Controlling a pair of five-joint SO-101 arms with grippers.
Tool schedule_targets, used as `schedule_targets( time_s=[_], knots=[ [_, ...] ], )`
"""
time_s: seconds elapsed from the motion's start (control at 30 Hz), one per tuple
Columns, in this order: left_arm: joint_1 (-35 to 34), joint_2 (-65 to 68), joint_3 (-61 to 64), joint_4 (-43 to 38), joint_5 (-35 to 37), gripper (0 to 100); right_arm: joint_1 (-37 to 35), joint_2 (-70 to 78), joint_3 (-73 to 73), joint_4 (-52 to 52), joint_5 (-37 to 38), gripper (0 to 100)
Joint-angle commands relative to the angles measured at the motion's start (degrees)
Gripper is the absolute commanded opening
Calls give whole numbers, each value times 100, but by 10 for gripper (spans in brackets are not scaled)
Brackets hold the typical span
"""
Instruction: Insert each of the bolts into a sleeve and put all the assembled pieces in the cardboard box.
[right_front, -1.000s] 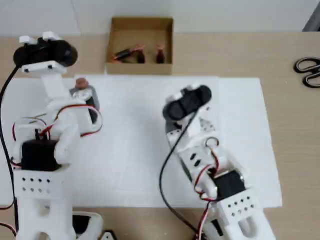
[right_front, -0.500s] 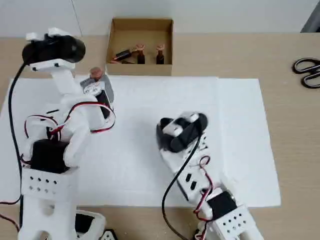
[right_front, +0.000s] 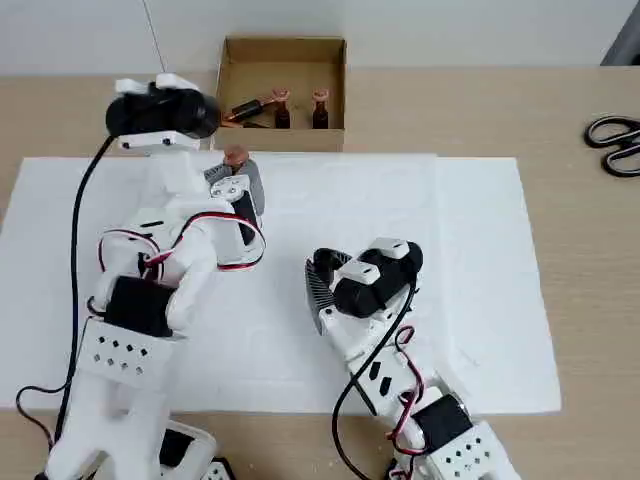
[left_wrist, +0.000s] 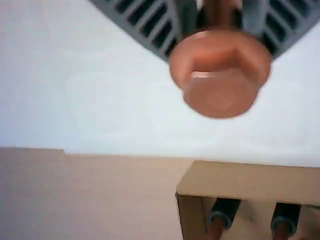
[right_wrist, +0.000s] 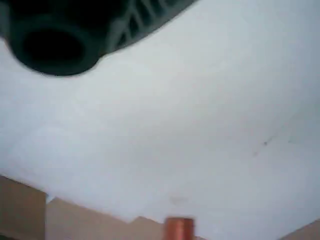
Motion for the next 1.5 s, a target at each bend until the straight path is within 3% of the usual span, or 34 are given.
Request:
schedule_targets(
  time_s=[0.0, 0.3, 0.9, 1.47],
  knots=[
    [123, -220, 347, -862, 9, 6, -215, -101, -44, -127, -53, 4],
    [571, -1424, 1393, -1626, -9, 6, -295, -84, -44, -127, -53, 4],
    [1389, -1925, 1921, -1363, 0, 6, -312, -84, -44, -119, -53, 4],
    [1442, -1916, 1947, -1064, 0, 6, -321, -92, -44, -119, -53, 4]
  ],
)
